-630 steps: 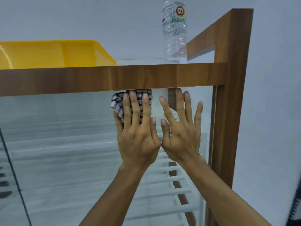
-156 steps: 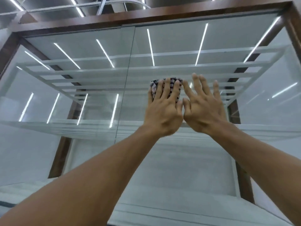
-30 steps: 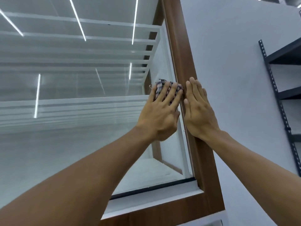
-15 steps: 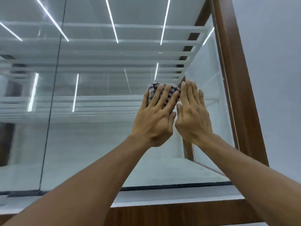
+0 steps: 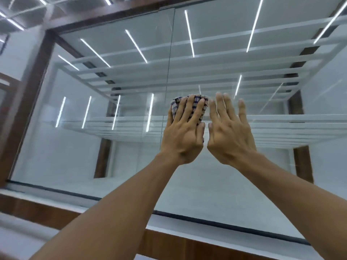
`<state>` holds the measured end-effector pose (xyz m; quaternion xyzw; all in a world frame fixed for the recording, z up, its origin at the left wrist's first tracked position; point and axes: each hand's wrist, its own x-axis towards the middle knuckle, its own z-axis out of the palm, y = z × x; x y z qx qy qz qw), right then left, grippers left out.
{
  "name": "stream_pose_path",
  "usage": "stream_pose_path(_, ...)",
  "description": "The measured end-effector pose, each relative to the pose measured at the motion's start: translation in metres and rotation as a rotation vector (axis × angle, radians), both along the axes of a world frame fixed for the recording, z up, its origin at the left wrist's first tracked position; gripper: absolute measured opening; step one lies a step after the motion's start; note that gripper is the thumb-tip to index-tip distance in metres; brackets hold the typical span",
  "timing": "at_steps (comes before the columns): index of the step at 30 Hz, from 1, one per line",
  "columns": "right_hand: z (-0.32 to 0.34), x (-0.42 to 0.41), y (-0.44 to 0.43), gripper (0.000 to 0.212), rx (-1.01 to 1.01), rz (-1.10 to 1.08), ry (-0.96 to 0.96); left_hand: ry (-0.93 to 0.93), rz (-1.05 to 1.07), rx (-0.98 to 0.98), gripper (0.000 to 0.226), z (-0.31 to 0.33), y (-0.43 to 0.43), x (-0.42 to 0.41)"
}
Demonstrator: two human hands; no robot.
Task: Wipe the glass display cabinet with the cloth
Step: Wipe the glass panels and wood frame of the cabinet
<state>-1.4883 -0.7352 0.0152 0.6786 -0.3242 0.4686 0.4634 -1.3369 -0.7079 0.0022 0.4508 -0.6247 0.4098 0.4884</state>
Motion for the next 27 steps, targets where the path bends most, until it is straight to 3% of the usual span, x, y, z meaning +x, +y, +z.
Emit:
stream_pose_path(4,-0.003,0.003,-0.005,0.065,-0.01,-0.001,-0.01,0.172,0.005,-0.006,0.063,0.001,0.001,0.052)
stream_pose_path(8,-0.008,-0.001,-0.004,0.064,0.009,0.043,-0.006,0.274,-0.02,-0.004,0.064,-0.046,0.003,0.053)
stream_pose_path(11,-0.015,-0.016,-0.002,0.063,0.0,0.078,0.038,0.05,-0.005,0.018,0.064,-0.071,0.006,0.026)
stream_pose_path(13,-0.015,-0.035,-0.002,0.062,-0.007,0.07,0.043,-0.083,-0.016,0.019,0.063,-0.053,0.006,0.007)
stream_pose_path(17,-0.013,-0.08,-0.004,0.062,0.005,0.044,-0.052,0.179,-0.029,0.032,0.065,-0.011,-0.001,-0.055)
stream_pose_path(21,-0.015,-0.13,-0.008,0.064,0.0,0.005,-0.123,-0.122,-0.04,0.03,0.062,-0.015,-0.006,-0.111)
stream_pose_path(25,-0.017,-0.162,-0.009,0.066,-0.015,0.007,-0.172,-0.033,-0.052,0.036,0.063,0.008,-0.009,-0.16)
stream_pose_path(27,-0.016,-0.181,-0.009,0.068,0.008,-0.01,-0.226,-0.138,-0.076,0.032,0.062,-0.005,-0.01,-0.191)
